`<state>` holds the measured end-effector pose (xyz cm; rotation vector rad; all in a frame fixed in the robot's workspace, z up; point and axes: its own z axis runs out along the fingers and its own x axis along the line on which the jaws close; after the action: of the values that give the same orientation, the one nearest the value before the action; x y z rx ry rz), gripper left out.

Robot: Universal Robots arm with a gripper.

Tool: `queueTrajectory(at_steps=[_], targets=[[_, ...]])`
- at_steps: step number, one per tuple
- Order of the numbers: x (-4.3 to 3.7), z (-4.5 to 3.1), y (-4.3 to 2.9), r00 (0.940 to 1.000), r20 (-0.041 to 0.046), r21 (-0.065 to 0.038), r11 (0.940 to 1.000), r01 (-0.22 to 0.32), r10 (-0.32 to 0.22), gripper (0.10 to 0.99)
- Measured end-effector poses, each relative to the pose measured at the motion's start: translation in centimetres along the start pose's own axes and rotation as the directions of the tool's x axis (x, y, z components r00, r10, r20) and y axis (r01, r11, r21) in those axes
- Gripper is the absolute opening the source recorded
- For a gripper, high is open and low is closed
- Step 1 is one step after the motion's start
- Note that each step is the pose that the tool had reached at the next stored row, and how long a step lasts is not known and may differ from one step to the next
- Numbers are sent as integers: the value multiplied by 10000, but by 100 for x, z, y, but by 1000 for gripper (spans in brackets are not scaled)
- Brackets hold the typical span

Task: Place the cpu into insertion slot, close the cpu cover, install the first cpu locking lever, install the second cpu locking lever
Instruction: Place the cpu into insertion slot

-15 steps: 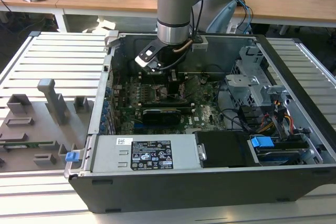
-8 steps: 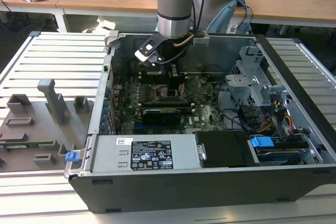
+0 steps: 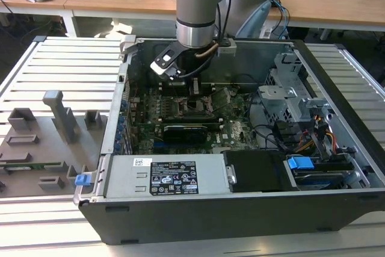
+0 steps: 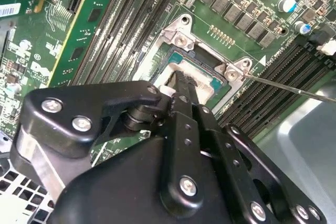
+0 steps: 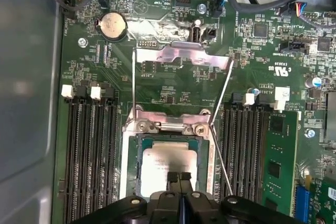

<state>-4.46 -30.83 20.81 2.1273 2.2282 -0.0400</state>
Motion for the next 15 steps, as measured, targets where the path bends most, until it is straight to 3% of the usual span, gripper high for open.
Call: queueTrajectory(at_steps=[1,2,4,8,11,12,15], targets=[[2,15,-1,9998,-220,-11,10000,-8,7,106],[3,24,-1,9997,-244,-13,10000,-9,9,106],[2,32,8,9997,-239,-7,10000,-7,7,106],[-4,39,145,9997,-244,6,10000,-9,9,106],[-7,39,205,9997,-242,12,10000,-7,7,106],[-6,25,215,9997,-246,8,10000,-6,6,106],[-17,-129,221,9998,-197,17,10000,-6,6,106]])
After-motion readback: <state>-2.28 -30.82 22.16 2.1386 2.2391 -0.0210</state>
